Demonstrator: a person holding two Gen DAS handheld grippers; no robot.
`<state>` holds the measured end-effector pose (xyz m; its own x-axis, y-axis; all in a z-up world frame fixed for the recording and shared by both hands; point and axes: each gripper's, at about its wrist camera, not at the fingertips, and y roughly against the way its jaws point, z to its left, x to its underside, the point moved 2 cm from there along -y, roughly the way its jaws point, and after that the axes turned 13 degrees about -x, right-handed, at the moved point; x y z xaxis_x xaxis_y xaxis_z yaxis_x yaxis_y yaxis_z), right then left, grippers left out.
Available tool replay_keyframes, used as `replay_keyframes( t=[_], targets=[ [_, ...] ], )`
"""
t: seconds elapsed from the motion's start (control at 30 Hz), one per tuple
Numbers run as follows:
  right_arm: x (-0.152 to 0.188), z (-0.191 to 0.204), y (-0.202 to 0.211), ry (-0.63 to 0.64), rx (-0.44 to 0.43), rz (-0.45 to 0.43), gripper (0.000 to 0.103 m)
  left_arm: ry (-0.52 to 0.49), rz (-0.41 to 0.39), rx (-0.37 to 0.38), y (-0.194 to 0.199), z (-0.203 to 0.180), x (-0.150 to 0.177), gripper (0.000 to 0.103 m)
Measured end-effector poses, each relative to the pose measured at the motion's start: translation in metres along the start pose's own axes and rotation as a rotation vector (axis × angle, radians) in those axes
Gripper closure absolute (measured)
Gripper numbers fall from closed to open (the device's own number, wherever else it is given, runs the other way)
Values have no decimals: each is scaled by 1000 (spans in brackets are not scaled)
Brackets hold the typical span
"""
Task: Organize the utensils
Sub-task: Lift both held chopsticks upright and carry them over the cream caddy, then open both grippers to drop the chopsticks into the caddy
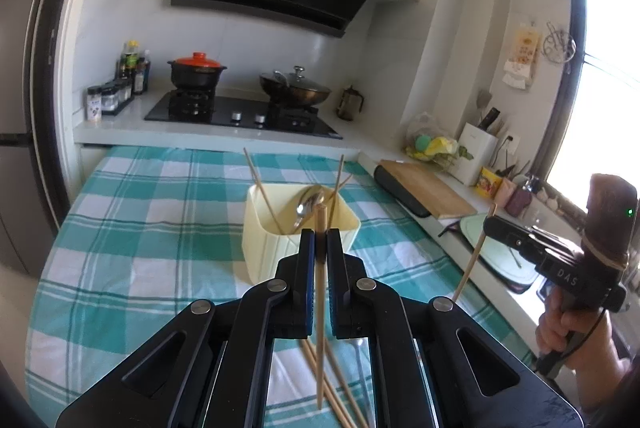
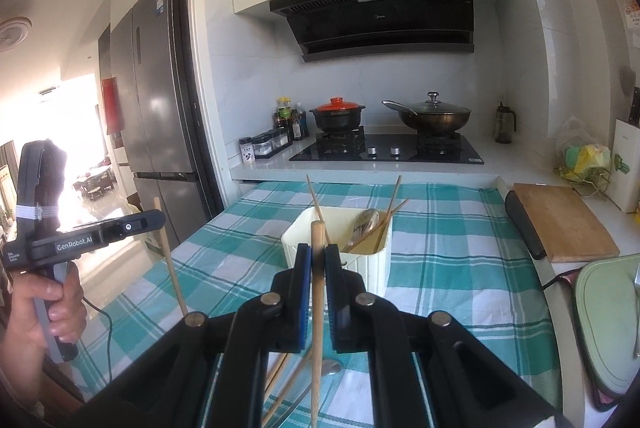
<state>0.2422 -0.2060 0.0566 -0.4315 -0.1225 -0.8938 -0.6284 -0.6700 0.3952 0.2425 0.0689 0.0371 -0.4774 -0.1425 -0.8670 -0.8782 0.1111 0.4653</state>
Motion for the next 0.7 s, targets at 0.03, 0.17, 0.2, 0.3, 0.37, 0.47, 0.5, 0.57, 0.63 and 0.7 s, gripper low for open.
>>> replay_keyframes(
  t=[0.03, 0.17, 0.2, 0.3, 0.37, 0.47, 0.5, 0.57, 0.63, 0.7],
  targets=[
    [-4, -1, -2, 2, 0, -2, 96, -1, -4, 4, -3, -1, -5, 100],
    [-29, -10, -15, 4, -3, -23, 96, -9, -27, 12, -16, -5, -34, 100],
    [-36, -11, -19, 7, -4, -31, 96, -9, -37, 14, -19, -6, -43, 100],
    [-64, -13, -30, 39, -2, -61, 96, -16, -79, 5, -29, -9, -73, 100],
    [-86, -13, -40, 75, 4, -89, 96, -26, -115, -13, -37, -11, -94, 100],
    [-116, -19, -60, 111, 23, -129, 96, -30, -149, -43, -55, -13, -117, 100],
    [-124, -22, -67, 121, 31, -144, 96, -26, -157, -54, -63, -12, -123, 100],
    [-136, -28, -84, 140, 41, -165, 96, -19, -166, -71, -81, -11, -132, 100],
    [-142, -37, -103, 141, 35, -170, 96, -15, -161, -84, -100, -10, -135, 100],
    [-141, -49, -128, 133, 29, -145, 96, -17, -137, -98, -122, -9, -135, 100]
  ],
)
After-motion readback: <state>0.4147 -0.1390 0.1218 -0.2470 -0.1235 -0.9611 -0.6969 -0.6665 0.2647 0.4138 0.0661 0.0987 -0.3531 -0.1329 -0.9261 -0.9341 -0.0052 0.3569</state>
